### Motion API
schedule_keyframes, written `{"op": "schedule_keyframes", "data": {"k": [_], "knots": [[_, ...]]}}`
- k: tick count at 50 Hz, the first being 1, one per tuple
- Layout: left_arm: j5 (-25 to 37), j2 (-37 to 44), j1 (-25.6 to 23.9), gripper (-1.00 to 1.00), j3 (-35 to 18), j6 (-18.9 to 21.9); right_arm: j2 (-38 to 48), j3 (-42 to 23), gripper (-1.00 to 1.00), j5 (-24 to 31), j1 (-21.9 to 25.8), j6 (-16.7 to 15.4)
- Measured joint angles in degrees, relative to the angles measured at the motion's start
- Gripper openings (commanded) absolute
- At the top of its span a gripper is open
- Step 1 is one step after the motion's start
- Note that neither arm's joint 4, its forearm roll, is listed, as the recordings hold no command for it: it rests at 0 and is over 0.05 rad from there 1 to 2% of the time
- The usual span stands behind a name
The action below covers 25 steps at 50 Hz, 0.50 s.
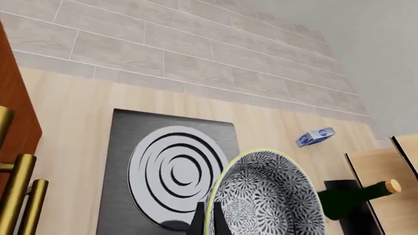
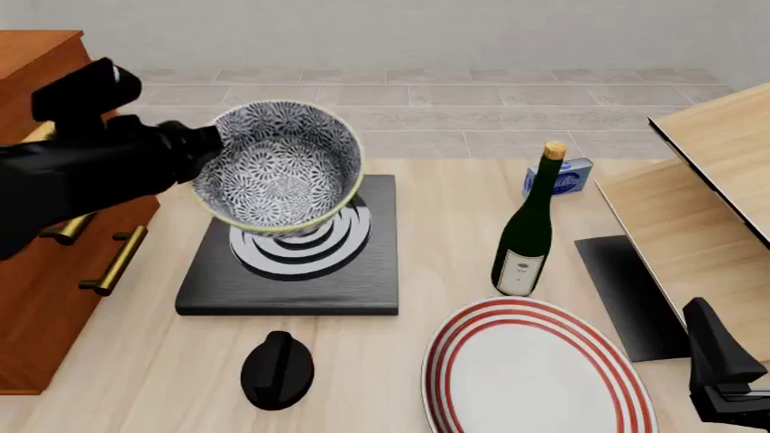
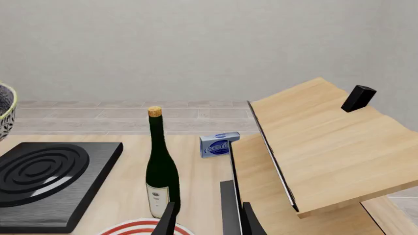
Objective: Put the bowl on the stove.
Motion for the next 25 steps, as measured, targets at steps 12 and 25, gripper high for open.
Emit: {"op": "schedule_keyframes", "data": {"k": [12, 25], "knots": [[-2.9, 3.6, 0.6, -1.0, -0.4, 0.3, 0.0, 0.0, 1.0, 0.0, 0.0, 0.0], [-5.4, 6.2, 1.2, -1.0, -0.2, 1.0, 0.0, 0.0, 1.0, 0.0, 0.0, 0.0]]}}
